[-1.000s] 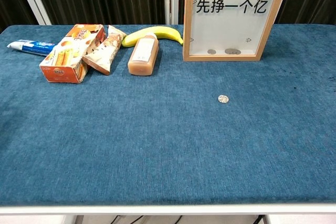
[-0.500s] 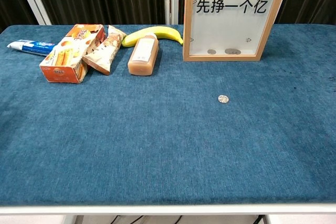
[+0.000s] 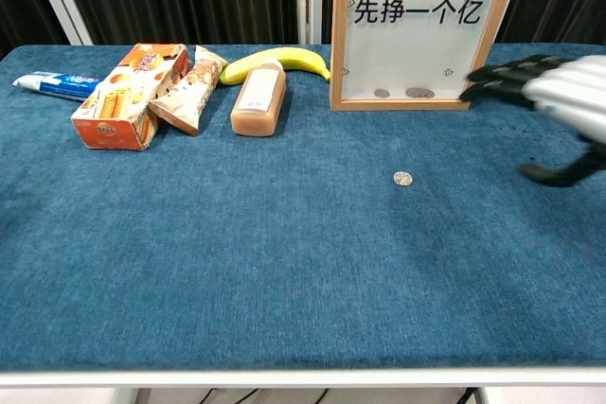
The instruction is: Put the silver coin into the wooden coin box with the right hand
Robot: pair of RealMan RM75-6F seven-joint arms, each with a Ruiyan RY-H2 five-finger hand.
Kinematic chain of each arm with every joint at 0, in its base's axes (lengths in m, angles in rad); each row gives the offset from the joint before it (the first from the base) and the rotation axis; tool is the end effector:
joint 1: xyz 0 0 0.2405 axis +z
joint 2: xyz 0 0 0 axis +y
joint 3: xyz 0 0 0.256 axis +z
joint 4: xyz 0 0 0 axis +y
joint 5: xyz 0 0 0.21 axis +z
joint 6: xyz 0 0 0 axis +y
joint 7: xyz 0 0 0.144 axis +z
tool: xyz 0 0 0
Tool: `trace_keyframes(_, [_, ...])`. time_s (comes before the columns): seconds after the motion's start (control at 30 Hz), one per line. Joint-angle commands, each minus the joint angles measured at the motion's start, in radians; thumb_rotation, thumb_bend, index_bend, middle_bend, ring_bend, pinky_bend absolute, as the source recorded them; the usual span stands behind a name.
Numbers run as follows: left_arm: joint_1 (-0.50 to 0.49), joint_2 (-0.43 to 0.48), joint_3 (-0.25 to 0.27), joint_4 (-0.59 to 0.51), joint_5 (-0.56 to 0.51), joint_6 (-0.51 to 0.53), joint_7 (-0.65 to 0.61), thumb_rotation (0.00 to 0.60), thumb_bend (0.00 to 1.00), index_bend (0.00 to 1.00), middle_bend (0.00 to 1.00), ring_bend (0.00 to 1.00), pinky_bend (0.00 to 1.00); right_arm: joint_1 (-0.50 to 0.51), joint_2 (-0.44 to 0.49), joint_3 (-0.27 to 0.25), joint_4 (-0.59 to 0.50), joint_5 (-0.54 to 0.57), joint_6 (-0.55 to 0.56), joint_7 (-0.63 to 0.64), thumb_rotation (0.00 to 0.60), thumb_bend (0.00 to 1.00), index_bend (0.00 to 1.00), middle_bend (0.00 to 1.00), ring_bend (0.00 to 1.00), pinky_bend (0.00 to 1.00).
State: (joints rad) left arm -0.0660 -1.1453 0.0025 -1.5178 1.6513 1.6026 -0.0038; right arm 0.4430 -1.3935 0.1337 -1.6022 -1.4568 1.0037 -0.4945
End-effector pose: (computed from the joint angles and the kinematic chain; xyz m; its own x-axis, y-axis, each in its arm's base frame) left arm -0.3075 0.1636 0.1582 0.4517 -0.0588 0.8902 0.8794 -0.1390 -0.4554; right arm -0.2071 -0.2731 0.0217 0.6603 -0.1498 0.7359 -0.7085 -0.4493 0.5442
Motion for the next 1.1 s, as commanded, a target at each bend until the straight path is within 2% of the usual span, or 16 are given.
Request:
trace_keyframes(0.03, [0.000, 0.000, -0.001, 0.003, -0.003, -0.001, -0.004, 0.600, 0.12, 0.02, 0.00, 0.00, 0.00, 0.048, -0.070, 0.018, 0.062, 0.051, -0.043, -0.026, 0.600, 0.30, 0.22, 0.00, 0.00, 0.00])
trace_keyframes(0.33, [-0.001, -0.002, -0.001, 0.029, -0.015, -0.013, -0.037, 0.600, 0.12, 0.02, 0.00, 0.00, 0.00, 0.104, -0.197, 0.012, 0.206, 0.108, -0.076, -0.012, 0.600, 0.30, 0.24, 0.00, 0.00, 0.00])
trace_keyframes(0.63, [-0.005, -0.016, -0.002, 0.068, -0.022, -0.023, -0.066, 0.600, 0.12, 0.02, 0.00, 0.00, 0.00, 0.140, -0.284, -0.004, 0.309, 0.078, -0.065, 0.077, 0.600, 0.32, 0.30, 0.00, 0.00, 0.00])
trace_keyframes(1.1, [-0.005, -0.023, -0.008, 0.098, -0.036, -0.022, -0.103, 0.600, 0.12, 0.02, 0.00, 0.00, 0.00, 0.169, -0.343, -0.012, 0.402, 0.063, -0.044, 0.150, 0.600, 0.33, 0.38, 0.00, 0.00, 0.00])
